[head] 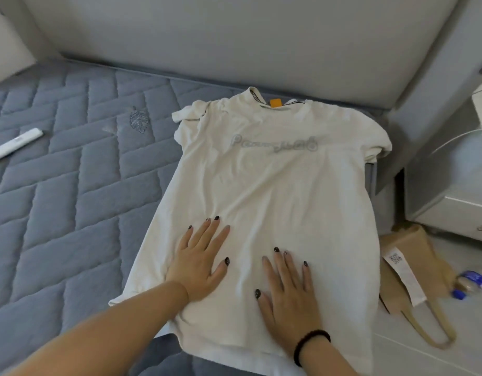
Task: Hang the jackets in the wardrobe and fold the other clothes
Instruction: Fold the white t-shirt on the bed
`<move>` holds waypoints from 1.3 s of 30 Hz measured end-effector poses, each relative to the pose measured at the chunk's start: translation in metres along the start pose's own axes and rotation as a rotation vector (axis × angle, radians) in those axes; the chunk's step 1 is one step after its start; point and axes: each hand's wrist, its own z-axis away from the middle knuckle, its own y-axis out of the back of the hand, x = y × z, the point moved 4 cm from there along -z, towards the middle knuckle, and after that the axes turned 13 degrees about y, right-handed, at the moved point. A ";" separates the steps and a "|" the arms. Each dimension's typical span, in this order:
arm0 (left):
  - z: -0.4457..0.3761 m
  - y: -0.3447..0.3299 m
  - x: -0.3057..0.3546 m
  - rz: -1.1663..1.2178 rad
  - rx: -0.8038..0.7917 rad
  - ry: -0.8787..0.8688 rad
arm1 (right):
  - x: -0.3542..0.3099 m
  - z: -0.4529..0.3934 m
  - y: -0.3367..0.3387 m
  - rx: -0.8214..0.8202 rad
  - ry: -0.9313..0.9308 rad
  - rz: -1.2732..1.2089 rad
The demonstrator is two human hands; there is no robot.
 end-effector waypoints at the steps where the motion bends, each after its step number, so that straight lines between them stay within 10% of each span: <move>1: 0.004 0.006 0.002 -0.003 -0.003 -0.002 | -0.011 0.010 0.002 -0.019 -0.017 0.020; 9: 0.089 0.012 -0.011 -0.108 -0.060 -0.200 | -0.038 0.063 -0.002 -0.268 -0.017 0.003; 21: 0.140 0.038 -0.072 -0.201 0.225 -0.358 | -0.010 0.110 0.022 0.056 -0.021 0.277; 27: 0.138 0.055 -0.088 -0.115 0.167 -0.192 | 0.026 0.131 0.024 -0.020 -0.402 0.202; 31: 0.136 0.061 -0.118 0.010 0.081 0.222 | 0.050 0.156 0.026 0.188 -0.638 -0.069; 39: 0.137 0.060 -0.137 0.463 0.102 0.573 | 0.051 0.176 0.017 0.107 -0.665 -0.142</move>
